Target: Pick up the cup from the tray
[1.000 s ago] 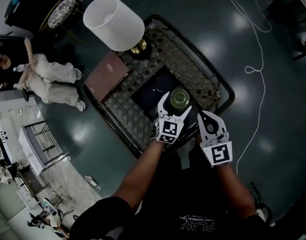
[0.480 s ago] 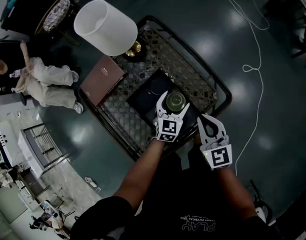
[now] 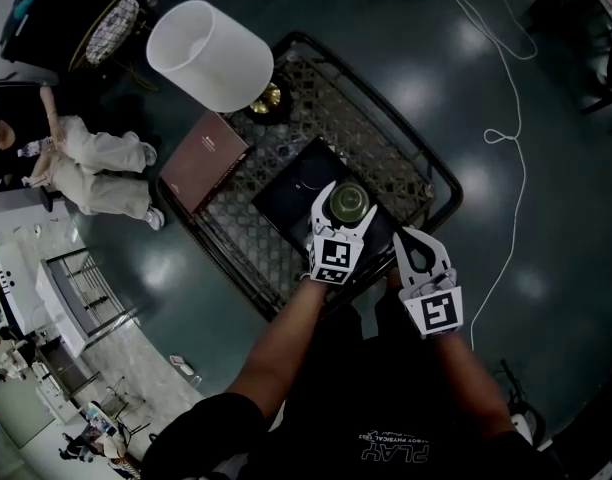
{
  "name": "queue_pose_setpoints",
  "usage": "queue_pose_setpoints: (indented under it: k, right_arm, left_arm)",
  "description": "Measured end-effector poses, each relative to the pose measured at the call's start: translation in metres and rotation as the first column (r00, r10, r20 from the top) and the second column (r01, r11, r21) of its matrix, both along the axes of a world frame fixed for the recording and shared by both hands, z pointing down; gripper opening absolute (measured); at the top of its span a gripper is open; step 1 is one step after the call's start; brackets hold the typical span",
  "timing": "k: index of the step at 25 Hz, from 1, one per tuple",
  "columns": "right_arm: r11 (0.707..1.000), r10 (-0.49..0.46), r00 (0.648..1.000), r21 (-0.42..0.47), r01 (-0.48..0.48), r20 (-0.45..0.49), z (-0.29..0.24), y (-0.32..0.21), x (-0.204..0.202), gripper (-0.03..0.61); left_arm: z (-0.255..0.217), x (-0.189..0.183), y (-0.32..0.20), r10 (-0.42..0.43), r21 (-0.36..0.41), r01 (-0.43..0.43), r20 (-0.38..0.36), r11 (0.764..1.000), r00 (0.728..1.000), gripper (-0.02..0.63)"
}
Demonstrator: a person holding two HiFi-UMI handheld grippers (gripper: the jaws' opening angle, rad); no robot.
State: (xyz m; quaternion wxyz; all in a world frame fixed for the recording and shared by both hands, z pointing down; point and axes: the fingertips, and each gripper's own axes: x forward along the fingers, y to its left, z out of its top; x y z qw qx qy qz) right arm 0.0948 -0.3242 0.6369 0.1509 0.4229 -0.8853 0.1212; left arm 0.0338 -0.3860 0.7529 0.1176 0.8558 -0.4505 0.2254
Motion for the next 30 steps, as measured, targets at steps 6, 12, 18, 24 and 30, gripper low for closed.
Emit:
queue_pose_setpoints:
  k: [6, 12, 18, 24, 30]
  right_arm:
    - [0.999, -0.017, 1.0, 0.027, 0.017, 0.005, -0.009, 0.001, -0.008, 0.011]
    - [0.999, -0.032, 0.999, 0.044, 0.032, 0.007, -0.016, 0.004, -0.017, 0.011]
    - [0.992, -0.059, 0.998, 0.115, 0.056, 0.016, -0.043, 0.006, -0.026, 0.011]
    - [0.983, -0.041, 0.997, 0.181, 0.028, 0.064, -0.087, 0.008, -0.031, 0.011]
    - [0.973, -0.023, 0.996, 0.233, 0.001, 0.091, -0.111, 0.014, -0.035, 0.011]
  left_arm:
    - [-0.021, -0.002, 0.007, 0.038, 0.021, -0.038, 0.012, 0.999, 0.999, 0.383]
    - [-0.059, -0.004, 0.017, 0.047, 0.061, -0.046, -0.018, 0.997, 0.999, 0.383]
    - [-0.096, -0.008, 0.034, 0.065, 0.086, -0.063, -0.023, 0.994, 0.998, 0.383]
    - [-0.134, -0.01, 0.053, 0.09, 0.115, -0.086, -0.023, 0.99, 0.996, 0.383]
    - [-0.169, -0.019, 0.067, 0.079, 0.153, -0.073, -0.038, 0.985, 0.996, 0.383]
